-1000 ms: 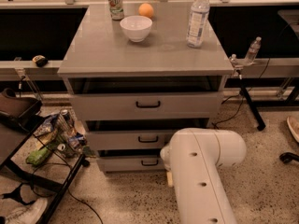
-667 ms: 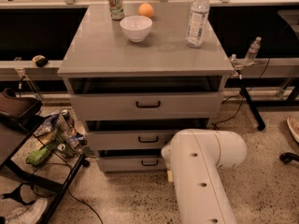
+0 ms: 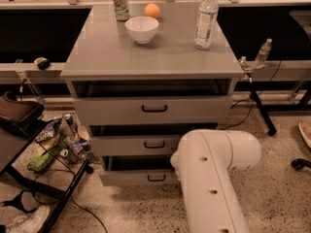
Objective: Open bottom drawer
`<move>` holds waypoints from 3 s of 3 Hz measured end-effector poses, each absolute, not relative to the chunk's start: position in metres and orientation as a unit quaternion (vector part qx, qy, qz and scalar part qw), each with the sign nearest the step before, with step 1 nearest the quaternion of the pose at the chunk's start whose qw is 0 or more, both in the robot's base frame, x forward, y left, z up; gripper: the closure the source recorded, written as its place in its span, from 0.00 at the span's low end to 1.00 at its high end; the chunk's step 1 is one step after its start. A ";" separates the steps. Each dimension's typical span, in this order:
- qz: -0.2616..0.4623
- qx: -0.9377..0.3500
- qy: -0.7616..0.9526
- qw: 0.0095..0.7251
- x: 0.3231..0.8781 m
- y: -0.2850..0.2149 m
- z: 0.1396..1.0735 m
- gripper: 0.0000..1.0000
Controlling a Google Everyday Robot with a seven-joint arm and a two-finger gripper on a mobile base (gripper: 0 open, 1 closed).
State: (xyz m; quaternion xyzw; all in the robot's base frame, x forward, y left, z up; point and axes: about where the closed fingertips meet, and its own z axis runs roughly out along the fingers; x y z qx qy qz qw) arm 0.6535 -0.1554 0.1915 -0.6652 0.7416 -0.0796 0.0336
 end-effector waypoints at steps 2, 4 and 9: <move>-0.090 -0.661 0.744 0.026 0.643 -0.161 0.199 0.83; -0.090 -0.661 0.744 0.026 0.643 -0.161 0.199 0.37; -0.044 -0.655 0.754 -0.021 0.540 -0.196 0.148 0.18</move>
Offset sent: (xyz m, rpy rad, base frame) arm -0.0106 -0.0054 0.0079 -0.0248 -0.0033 -0.0115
